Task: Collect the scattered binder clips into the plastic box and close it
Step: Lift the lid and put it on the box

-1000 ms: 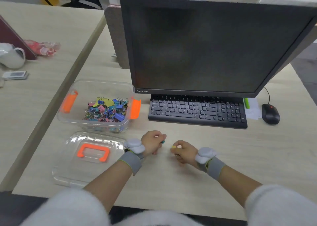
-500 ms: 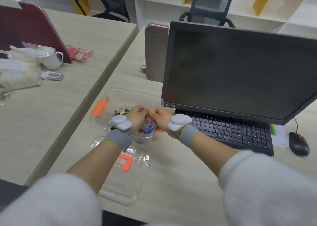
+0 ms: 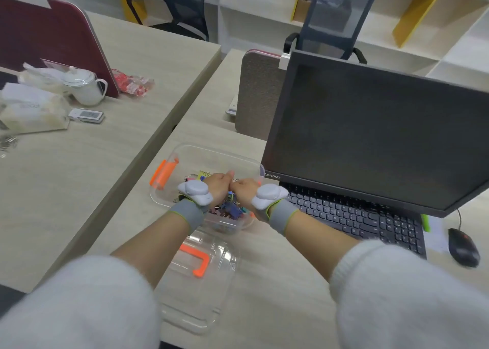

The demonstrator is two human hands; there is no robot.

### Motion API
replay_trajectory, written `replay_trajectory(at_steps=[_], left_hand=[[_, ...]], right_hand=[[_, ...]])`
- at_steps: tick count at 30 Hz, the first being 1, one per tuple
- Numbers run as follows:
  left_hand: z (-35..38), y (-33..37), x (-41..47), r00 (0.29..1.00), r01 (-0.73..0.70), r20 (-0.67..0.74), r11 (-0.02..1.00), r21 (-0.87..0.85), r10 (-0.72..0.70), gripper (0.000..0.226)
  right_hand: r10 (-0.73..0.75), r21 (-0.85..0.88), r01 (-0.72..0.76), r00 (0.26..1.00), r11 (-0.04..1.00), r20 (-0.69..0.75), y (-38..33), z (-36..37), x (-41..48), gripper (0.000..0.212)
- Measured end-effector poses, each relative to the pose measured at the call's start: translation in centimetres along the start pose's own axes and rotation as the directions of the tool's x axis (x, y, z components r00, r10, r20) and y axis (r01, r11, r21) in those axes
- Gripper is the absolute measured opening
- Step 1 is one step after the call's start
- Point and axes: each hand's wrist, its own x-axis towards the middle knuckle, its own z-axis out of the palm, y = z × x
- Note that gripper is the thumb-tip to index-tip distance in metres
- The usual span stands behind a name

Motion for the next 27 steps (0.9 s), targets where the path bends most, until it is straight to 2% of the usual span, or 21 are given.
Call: replay_trajectory(at_steps=[6, 9, 11, 15, 18, 20, 23, 25, 27], left_hand=[[-0.7, 0.0, -0.8, 0.999, -0.025, 0.023, 1.000, 0.011, 0.025, 0.047], [-0.9, 0.1, -1.4, 0.999, -0.048, 0.006, 0.998, 0.041, 0.047, 0.046], [-1.0, 0.0, -1.9, 0.996, -0.073, -0.041, 0.997, 0.037, 0.075, 0.046], [-1.4, -0.4, -4.0, 0.957, -0.208, -0.201, 0.978, 0.013, 0.207, 0.035], [-1.5, -1.2, -6.0, 0.923, -0.289, -0.251, 0.956, 0.053, 0.292, 0.026], [-1.5, -2.2, -7.6, 0.891, -0.334, -0.280, 0.934, 0.126, 0.357, 0.024], [-1.3, -5.0, -10.0, 0.852, -0.353, -0.320, 0.906, 0.234, 0.415, 0.027], [-1.0, -7.2, -10.7, 0.879, -0.303, -0.296, 0.917, 0.261, 0.375, 0.028], [-1.1, -9.7, -11.4, 0.925, -0.213, -0.239, 0.925, 0.315, 0.294, 0.020]], right_hand=[[-0.066, -0.104, 0.069, 0.997, 0.992, 0.034, -0.2, -0.4, -1.0, 0.031], [-0.092, -0.179, 0.097, 0.995, 0.979, 0.037, -0.2, -0.9, -1.6, 0.041], [-0.122, -0.203, 0.119, 0.993, 0.972, -0.002, 0.0, -1.1, -2.2, 0.037], [-0.229, -0.008, 0.229, 0.971, 0.973, -0.061, 0.6, -0.3, -4.3, 0.018], [-0.292, 0.134, 0.289, 0.956, 0.948, 0.002, 1.0, 0.6, -6.5, 0.019], [-0.326, 0.140, 0.316, 0.944, 0.938, 0.055, 1.8, 1.3, -7.8, 0.019], [-0.371, 0.028, 0.372, 0.913, 0.928, 0.172, 3.7, 3.0, -9.5, 0.011], [-0.364, -0.107, 0.397, 0.900, 0.911, 0.242, 5.7, 4.1, -9.8, 0.012], [-0.348, -0.281, 0.442, 0.878, 0.852, 0.328, 7.8, 5.4, -10.0, 0.019]])
